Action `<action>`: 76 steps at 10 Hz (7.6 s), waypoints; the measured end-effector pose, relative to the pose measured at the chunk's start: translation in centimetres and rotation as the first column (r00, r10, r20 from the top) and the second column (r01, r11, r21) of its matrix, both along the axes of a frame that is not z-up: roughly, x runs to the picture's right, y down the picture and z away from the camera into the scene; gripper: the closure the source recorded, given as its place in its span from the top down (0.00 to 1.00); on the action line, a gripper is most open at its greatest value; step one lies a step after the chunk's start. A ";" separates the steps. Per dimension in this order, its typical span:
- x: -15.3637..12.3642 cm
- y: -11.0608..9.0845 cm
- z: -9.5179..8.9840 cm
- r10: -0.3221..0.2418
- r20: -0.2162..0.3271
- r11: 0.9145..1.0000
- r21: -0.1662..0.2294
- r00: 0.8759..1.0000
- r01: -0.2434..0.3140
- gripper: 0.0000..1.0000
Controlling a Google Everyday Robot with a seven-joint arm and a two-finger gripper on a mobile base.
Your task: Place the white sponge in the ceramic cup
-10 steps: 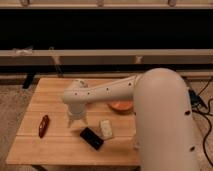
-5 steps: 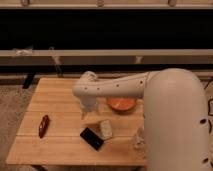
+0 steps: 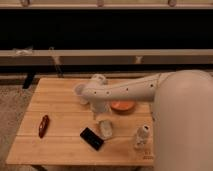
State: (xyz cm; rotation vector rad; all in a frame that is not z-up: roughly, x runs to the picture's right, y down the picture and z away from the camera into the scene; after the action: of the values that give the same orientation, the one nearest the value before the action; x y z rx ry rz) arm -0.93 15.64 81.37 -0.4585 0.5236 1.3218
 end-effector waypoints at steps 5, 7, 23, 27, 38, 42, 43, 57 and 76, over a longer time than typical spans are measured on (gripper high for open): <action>1.7 1.9 1.2 0.032 -0.041 0.998 -0.050 0.999 -0.034 0.65; 1.7 2.7 1.3 0.040 -0.040 0.996 -0.074 0.998 -0.043 0.65; -1.0 3.1 2.0 0.009 0.020 0.992 -0.127 1.000 -0.007 0.00; -4.8 -2.6 3.0 -0.054 0.102 0.997 -0.052 0.993 0.059 0.00; -8.3 -16.7 3.1 -0.312 0.050 0.945 0.122 0.949 0.304 0.00; -8.2 -18.2 2.5 -0.355 0.011 0.928 0.126 0.935 0.350 0.00; -8.0 -18.4 2.4 -0.358 0.005 0.926 0.127 0.934 0.355 0.00; -8.3 -21.0 3.1 -0.355 0.011 0.919 0.186 0.935 0.347 0.00; -8.2 -21.0 3.1 -0.354 0.011 0.920 0.184 0.935 0.346 0.00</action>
State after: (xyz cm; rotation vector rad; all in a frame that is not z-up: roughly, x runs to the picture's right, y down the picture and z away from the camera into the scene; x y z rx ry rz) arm -9.13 -5.34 84.52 -0.2291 0.4217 0.9993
